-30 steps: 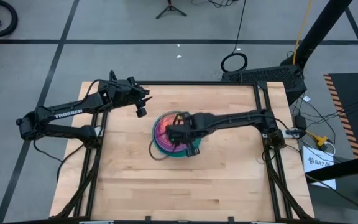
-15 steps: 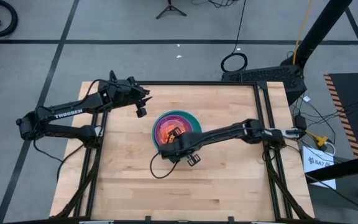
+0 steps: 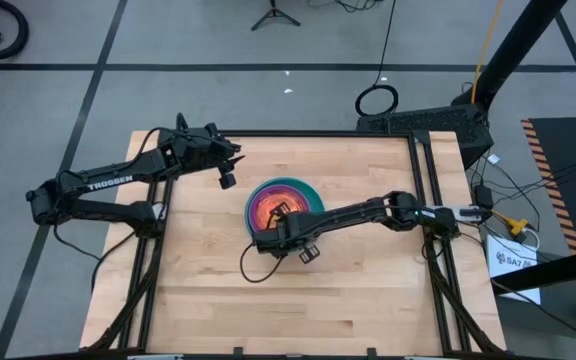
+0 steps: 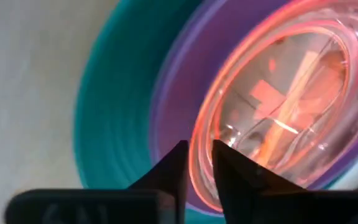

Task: Stack plastic plates
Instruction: Stack the orange plate on the pink plate, then return to Home Position

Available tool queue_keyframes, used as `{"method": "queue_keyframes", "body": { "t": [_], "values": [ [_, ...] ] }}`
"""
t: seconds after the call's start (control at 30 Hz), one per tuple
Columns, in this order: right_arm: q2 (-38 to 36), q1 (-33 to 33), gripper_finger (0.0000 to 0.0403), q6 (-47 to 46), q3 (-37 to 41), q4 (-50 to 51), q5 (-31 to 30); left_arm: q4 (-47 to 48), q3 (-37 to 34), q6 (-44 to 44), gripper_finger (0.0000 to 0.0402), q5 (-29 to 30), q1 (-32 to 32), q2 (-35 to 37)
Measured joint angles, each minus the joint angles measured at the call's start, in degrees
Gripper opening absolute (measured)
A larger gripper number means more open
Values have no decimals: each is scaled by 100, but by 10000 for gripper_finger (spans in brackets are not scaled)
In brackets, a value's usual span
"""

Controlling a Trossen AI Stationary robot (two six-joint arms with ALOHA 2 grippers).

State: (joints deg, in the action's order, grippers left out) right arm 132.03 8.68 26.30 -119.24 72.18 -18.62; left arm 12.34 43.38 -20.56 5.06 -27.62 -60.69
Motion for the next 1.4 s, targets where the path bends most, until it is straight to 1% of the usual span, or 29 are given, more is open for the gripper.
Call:
{"method": "queue_keyframes", "body": {
  "t": [0.17, 0.3, 0.4, 0.5, 0.57, 0.6, 0.63, 0.7, 0.83, 0.93, 1.03, 1.13, 1.23, 1.4],
  "values": [
    [0, -57, 112, -26, 0, -101, -318, 1, 0, 0, 147, 0, 0, 0],
    [-18, -93, 137, -193, 0, 46, -586, 12, 0, 4, 147, 0, 0, 0],
    [-37, -134, 143, -560, 0, 360, -728, 93, 0, 7, 147, -74, 0, 1],
    [-196, -241, 139, -1075, 7, 636, -673, 135, 0, 10, 147, -397, 0, 56],
    [-393, -292, 136, -1200, 39, 499, -672, 143, 0, 51, 147, -713, 0, 158],
    [-547, -305, 134, -1196, 199, 302, -668, 205, 0, 93, 147, -856, 0, 231],
    [-714, -323, 133, -1143, 425, 13, -610, 257, 0, 157, 147, -973, 18, 301],
    [-1181, -360, 133, -963, 1132, -740, -435, 412, 0, 303, 147, -1073, 48, 506],
    [-2368, -447, 133, -708, 3073, -2353, -390, 779, -24, 645, 147, -1086, 247, 991],
    [-3322, -551, 132, -667, 4507, -3760, -383, 523, -343, 855, 147, -1086, 504, 1417],
    [-4211, -627, 132, -611, 5676, -4766, -433, 352, -783, 1008, 147, -1088, 728, 1836],
    [-5074, -714, 132, -622, 6600, -5551, -399, 310, -1093, 1270, 147, -1086, 911, 2272],
    [-5944, -847, 132, -699, 7405, -6108, -381, 352, -1395, 1529, 147, -1086, 1114, 2732],
    [-7334, -948, 132, -814, 8358, -6585, -366, 483, -1790, 1682, 147, -1084, 1450, 3587]
  ]
}}
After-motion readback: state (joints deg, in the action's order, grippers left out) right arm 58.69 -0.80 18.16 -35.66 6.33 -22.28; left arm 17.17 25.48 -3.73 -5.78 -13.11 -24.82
